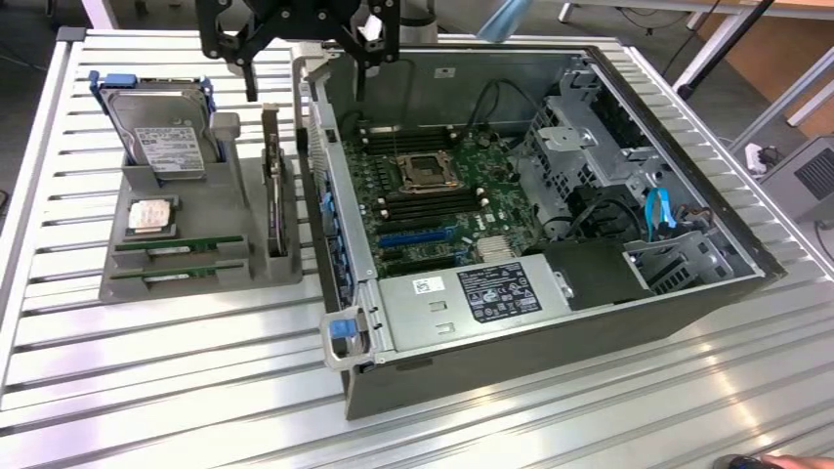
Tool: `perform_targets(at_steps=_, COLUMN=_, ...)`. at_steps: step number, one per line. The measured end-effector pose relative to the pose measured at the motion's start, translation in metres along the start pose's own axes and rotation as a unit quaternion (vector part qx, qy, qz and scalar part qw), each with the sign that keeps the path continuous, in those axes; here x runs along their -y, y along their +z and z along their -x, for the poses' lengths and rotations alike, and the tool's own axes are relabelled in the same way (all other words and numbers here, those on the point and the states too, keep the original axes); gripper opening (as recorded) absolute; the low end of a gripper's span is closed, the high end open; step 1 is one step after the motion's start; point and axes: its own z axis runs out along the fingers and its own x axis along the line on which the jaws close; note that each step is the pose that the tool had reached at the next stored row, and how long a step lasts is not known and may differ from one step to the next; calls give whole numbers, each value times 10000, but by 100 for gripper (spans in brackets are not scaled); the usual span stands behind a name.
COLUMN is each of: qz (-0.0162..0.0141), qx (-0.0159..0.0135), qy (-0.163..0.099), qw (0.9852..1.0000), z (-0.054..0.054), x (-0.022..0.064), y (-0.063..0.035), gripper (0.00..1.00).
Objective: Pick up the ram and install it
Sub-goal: 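Reach for the ram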
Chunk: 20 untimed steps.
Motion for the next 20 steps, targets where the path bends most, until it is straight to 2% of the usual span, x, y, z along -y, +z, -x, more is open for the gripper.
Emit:
perform_targets(at_steps=12, qz=0, qx=0, qy=0, qw=10000, z=-199, x=28, y=-4, gripper=99)
perform_targets(at_steps=13, qz=0, qx=0, qy=0, qw=10000, z=-252, x=35, y=-5, gripper=99)
perform_targets(at_steps=20, qz=0, qx=0, qy=0, qw=10000, z=-377, x=51, y=-8, gripper=99)
